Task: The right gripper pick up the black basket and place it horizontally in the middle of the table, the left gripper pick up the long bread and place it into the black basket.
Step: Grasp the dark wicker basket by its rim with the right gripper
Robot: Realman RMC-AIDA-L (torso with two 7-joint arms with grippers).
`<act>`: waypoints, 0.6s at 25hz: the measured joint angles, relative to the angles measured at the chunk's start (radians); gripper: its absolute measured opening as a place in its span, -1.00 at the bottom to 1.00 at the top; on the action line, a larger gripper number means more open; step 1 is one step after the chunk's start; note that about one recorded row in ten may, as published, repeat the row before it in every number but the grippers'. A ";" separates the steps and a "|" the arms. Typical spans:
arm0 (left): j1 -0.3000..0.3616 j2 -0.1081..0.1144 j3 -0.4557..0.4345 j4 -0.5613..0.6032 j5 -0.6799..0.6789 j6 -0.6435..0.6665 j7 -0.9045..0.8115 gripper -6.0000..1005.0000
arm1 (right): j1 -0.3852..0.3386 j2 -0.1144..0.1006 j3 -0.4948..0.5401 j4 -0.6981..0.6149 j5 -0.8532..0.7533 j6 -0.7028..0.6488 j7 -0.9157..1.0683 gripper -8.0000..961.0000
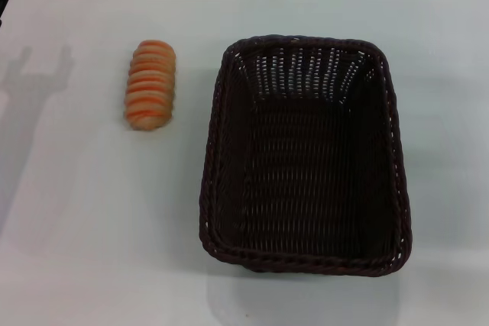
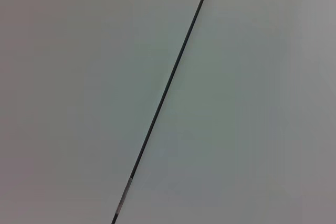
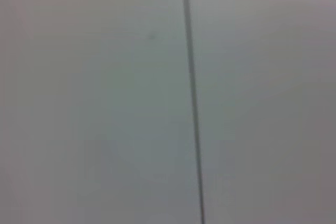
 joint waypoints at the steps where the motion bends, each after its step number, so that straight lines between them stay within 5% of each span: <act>1: 0.000 0.000 0.000 0.000 0.000 0.000 0.000 0.49 | 0.000 0.000 0.000 0.000 0.000 0.000 0.000 0.40; 5: 0.022 0.005 0.001 -0.032 0.000 0.000 -0.001 0.49 | -0.082 0.004 0.006 0.219 0.005 0.169 -0.124 0.39; 15: 0.034 0.013 0.001 -0.045 0.000 0.000 -0.001 0.49 | -0.161 0.004 0.127 0.476 0.004 0.569 -0.131 0.38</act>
